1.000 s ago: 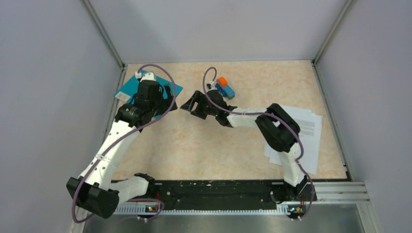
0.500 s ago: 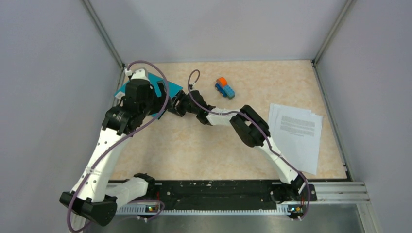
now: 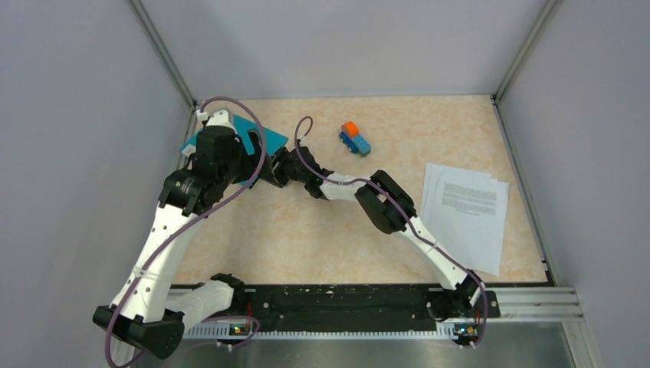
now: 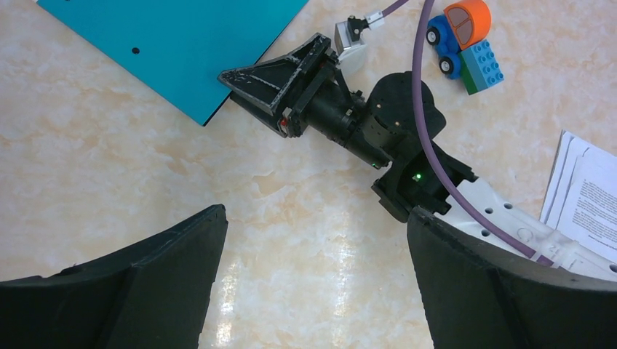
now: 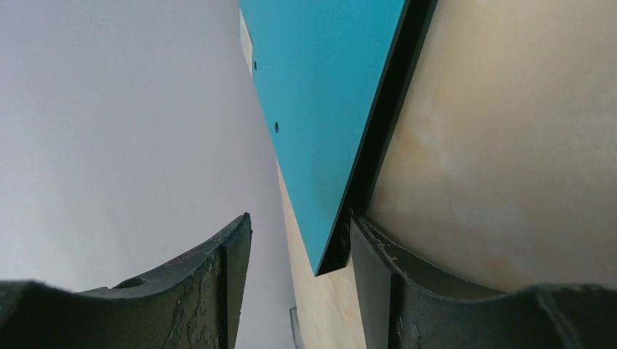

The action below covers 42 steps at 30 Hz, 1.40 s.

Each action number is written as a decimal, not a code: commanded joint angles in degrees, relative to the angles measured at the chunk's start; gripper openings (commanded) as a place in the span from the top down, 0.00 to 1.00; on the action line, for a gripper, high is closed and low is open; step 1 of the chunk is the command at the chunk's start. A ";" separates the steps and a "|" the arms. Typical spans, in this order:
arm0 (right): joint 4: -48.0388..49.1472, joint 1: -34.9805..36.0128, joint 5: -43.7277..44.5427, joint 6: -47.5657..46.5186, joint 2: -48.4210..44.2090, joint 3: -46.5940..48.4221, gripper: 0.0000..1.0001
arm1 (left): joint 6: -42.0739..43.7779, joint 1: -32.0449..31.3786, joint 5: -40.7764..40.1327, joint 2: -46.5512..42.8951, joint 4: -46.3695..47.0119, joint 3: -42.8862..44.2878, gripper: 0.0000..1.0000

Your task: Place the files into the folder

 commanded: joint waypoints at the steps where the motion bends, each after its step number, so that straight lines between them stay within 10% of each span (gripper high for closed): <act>1: 0.82 0.95 0.10 1.97 3.11 4.76 0.48 | -0.10 0.23 0.46 -1.15 0.66 2.23 0.02; 19: -0.03 1.09 2.24 3.55 11.52 14.25 0.54 | -5.98 0.47 -3.39 -1.08 -0.60 3.81 0.02; 25: 2.83 0.40 2.48 -2.78 10.95 13.55 1.00 | -14.54 1.28 -7.42 -0.02 -2.13 5.61 0.02; 42: 15.93 3.05 12.24 -47.47 -40.95 -48.46 1.00 | -24.58 7.62 -9.37 14.24 -0.64 16.74 0.05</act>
